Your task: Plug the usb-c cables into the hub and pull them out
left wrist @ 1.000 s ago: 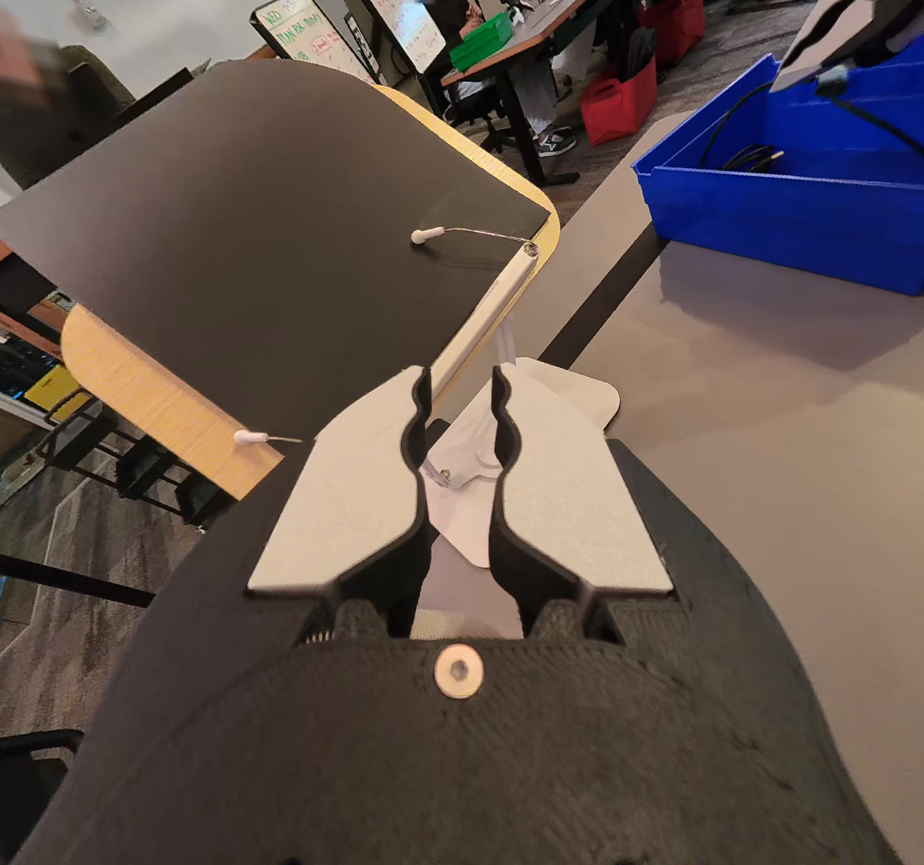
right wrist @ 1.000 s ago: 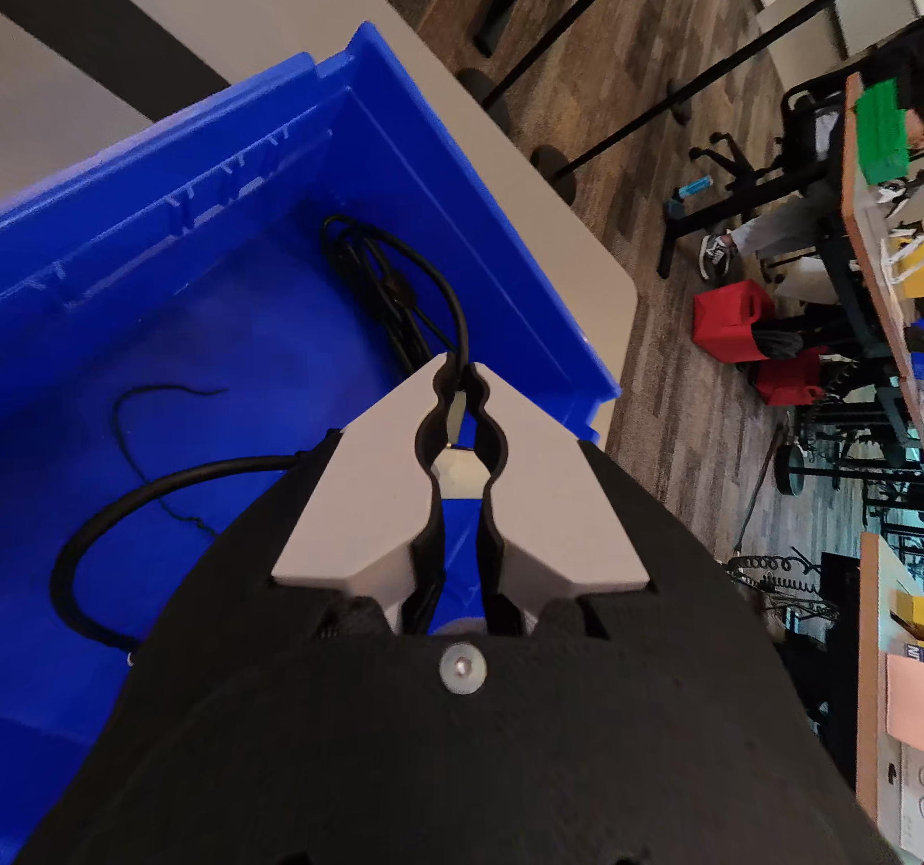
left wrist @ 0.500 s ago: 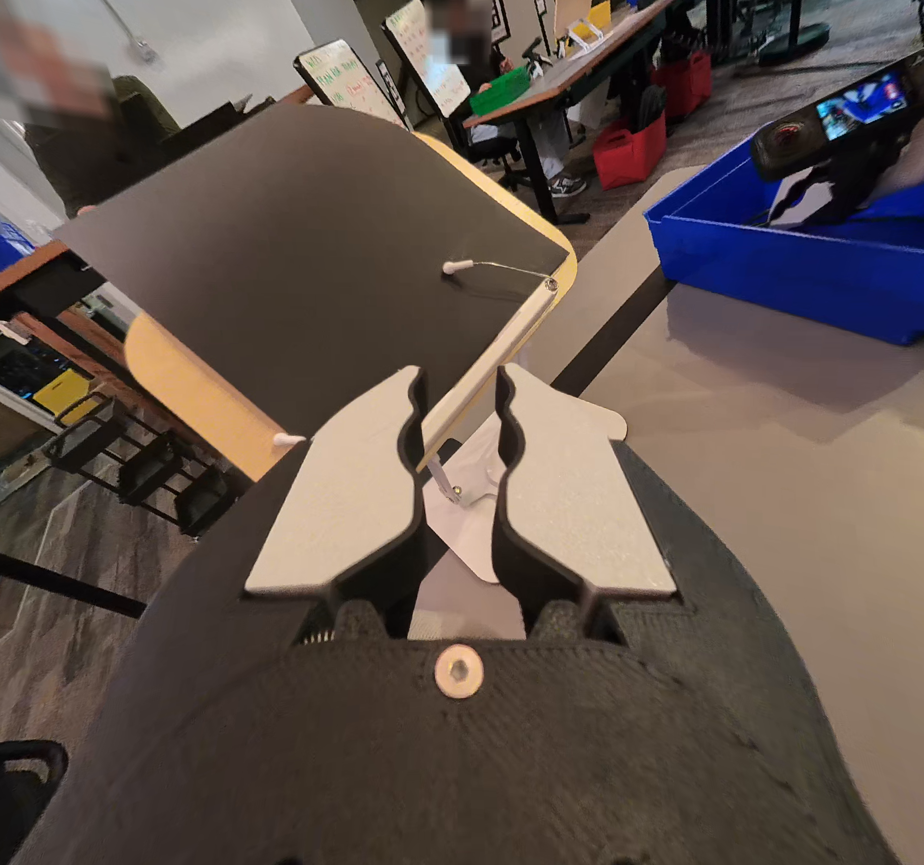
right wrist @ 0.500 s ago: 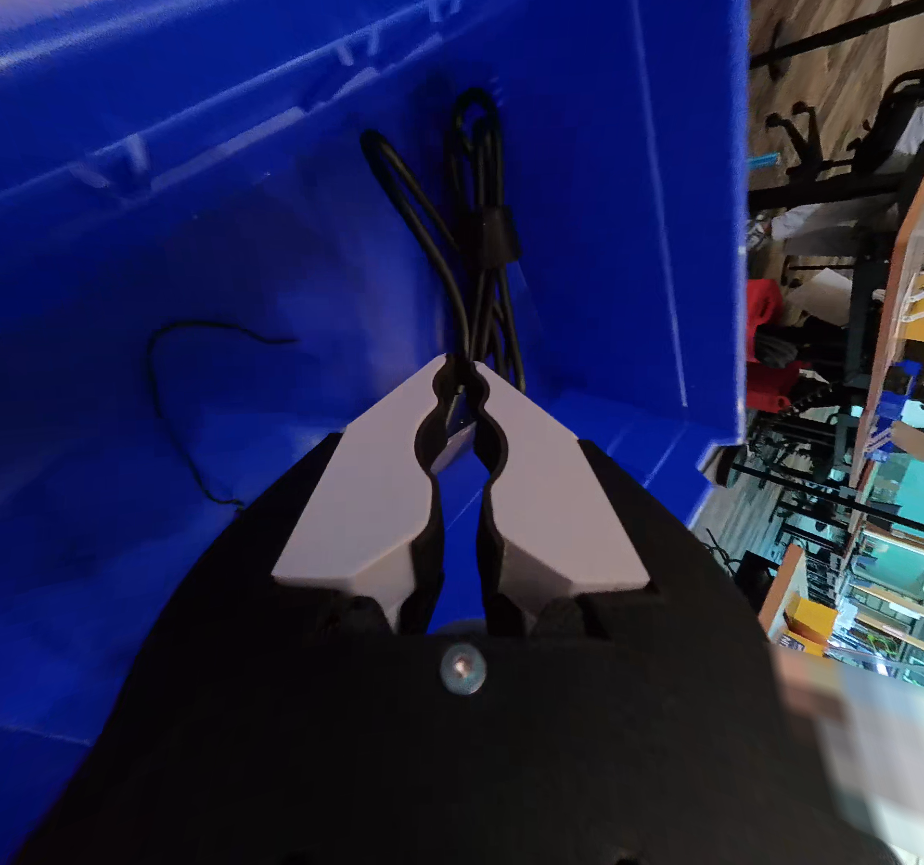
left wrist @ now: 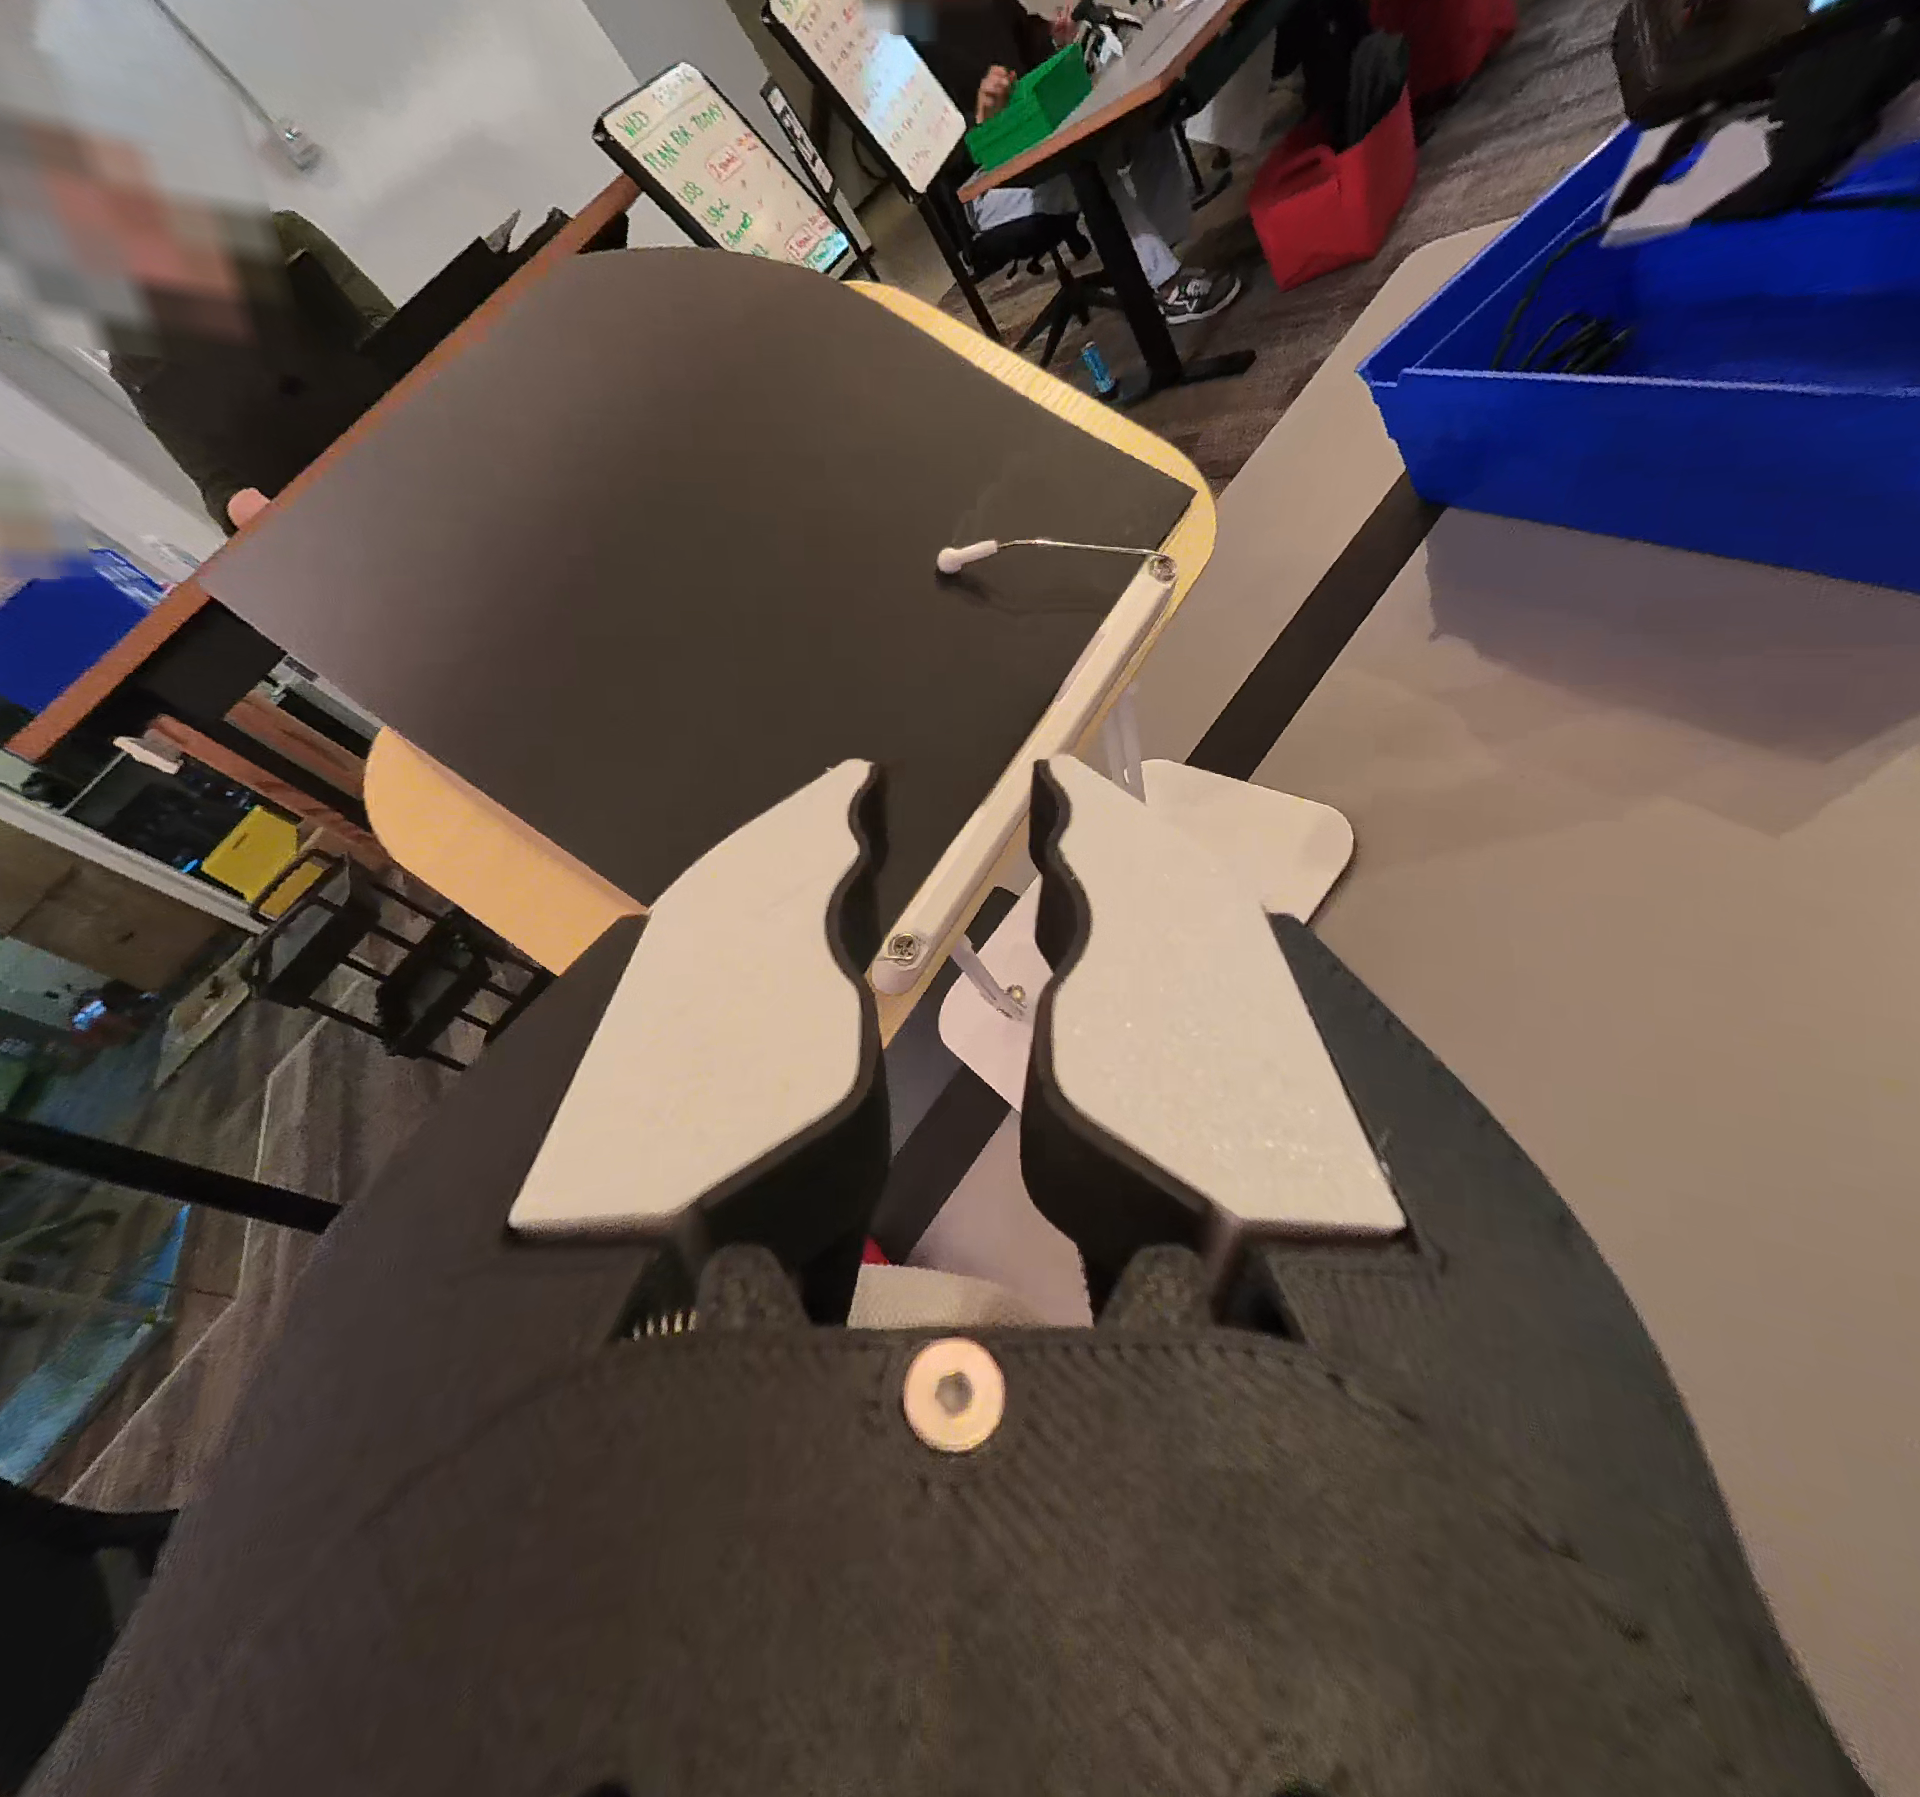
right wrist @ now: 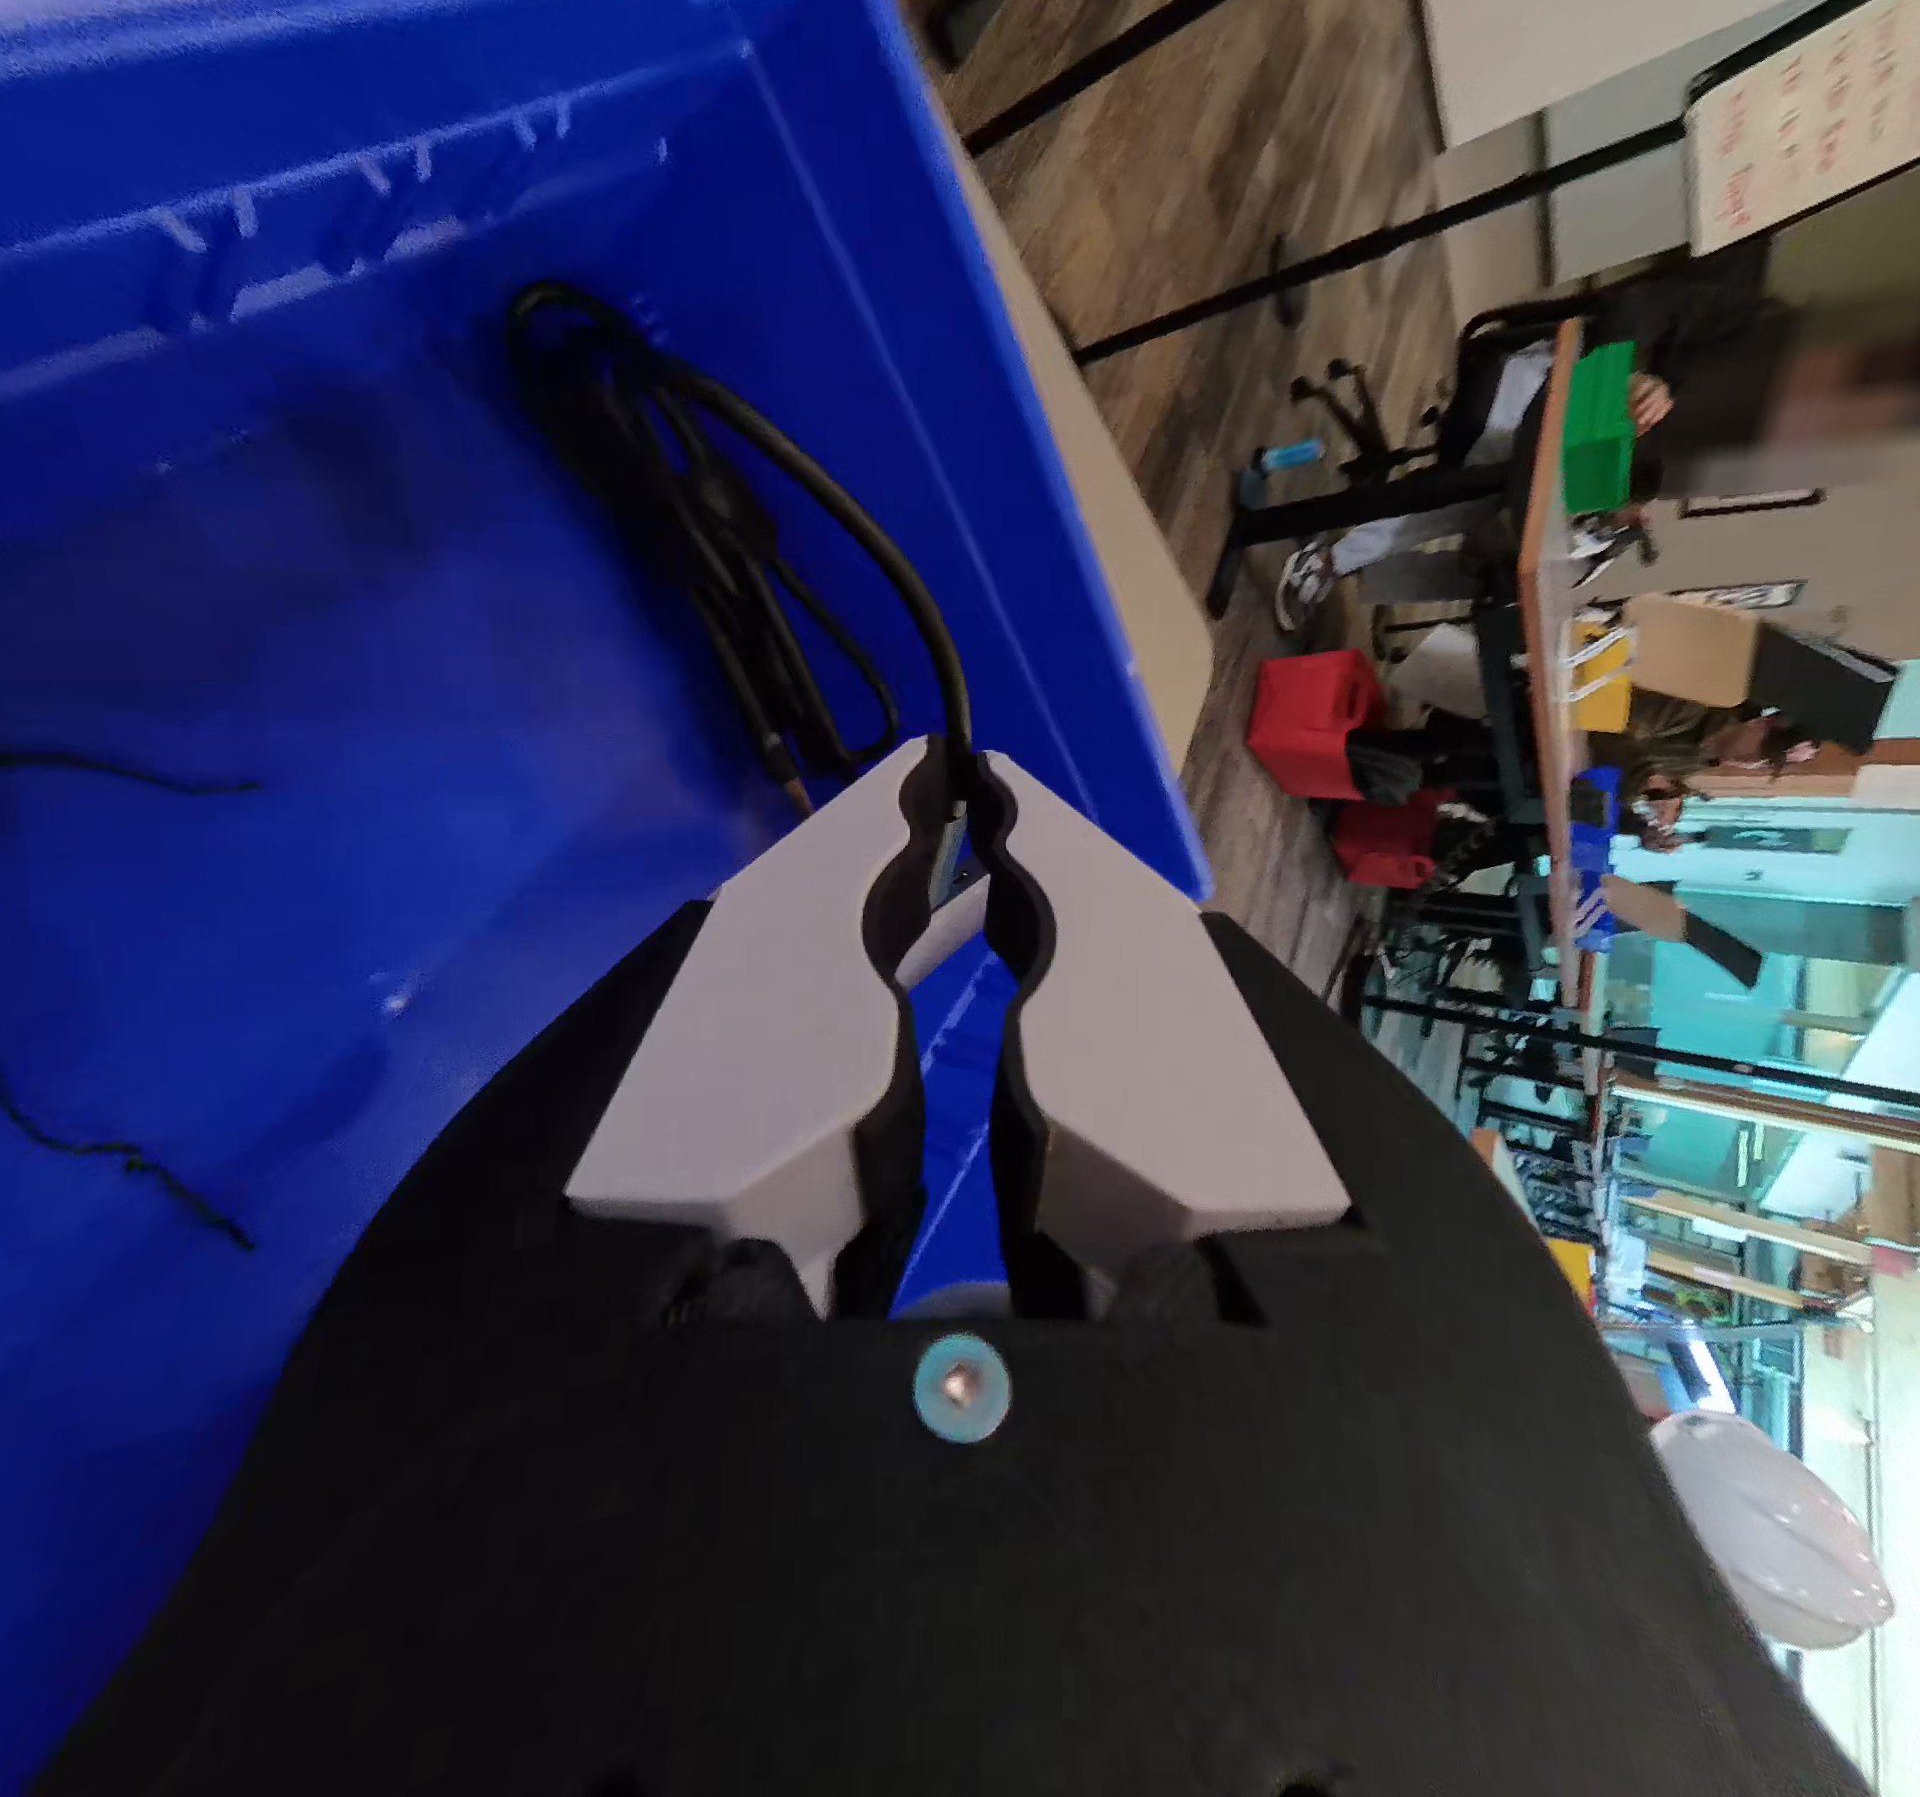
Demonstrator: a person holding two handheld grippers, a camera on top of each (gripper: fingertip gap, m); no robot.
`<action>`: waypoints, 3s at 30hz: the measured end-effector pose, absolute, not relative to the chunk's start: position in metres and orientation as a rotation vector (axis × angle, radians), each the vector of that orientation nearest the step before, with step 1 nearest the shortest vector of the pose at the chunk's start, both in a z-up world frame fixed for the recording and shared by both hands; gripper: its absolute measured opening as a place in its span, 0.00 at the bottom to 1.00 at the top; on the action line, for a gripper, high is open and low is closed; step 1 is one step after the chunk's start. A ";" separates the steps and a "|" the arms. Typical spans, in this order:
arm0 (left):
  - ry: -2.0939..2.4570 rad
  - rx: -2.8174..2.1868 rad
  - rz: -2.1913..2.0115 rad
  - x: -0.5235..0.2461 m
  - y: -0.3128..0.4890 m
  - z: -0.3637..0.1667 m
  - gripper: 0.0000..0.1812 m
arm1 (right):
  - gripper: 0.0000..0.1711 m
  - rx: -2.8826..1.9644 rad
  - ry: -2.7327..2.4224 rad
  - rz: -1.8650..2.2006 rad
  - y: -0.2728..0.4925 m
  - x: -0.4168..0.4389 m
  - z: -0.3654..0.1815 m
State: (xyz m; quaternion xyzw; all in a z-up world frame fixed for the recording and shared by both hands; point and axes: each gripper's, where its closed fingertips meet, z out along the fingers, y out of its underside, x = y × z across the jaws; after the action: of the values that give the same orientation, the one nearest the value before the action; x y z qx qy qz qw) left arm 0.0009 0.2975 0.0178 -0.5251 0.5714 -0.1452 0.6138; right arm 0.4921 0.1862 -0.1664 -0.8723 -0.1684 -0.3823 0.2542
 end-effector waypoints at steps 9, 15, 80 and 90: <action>1.398 -1.263 -0.264 -0.002 0.298 -0.025 0.14 | 0.01 -2.083 -0.463 -1.252 0.214 0.503 -0.096; 1.445 -1.289 -0.240 0.000 0.297 -0.055 0.14 | 0.01 -1.961 -0.541 -1.349 0.235 0.495 -0.107; 1.679 -1.410 -0.283 -0.020 0.253 -0.189 0.14 | 0.00 -2.390 -0.097 -0.578 0.151 0.445 -0.155; 1.708 -1.422 -0.293 -0.019 0.248 -0.202 0.14 | 0.18 -2.683 -0.159 -0.491 0.131 0.430 -0.195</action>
State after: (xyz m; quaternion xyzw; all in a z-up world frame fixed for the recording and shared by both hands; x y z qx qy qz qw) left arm -0.0186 0.2479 -0.2017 -0.5713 0.6861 -0.1178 0.4348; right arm 0.4297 0.1305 -0.1946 -0.9615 -0.0569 -0.1760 0.2032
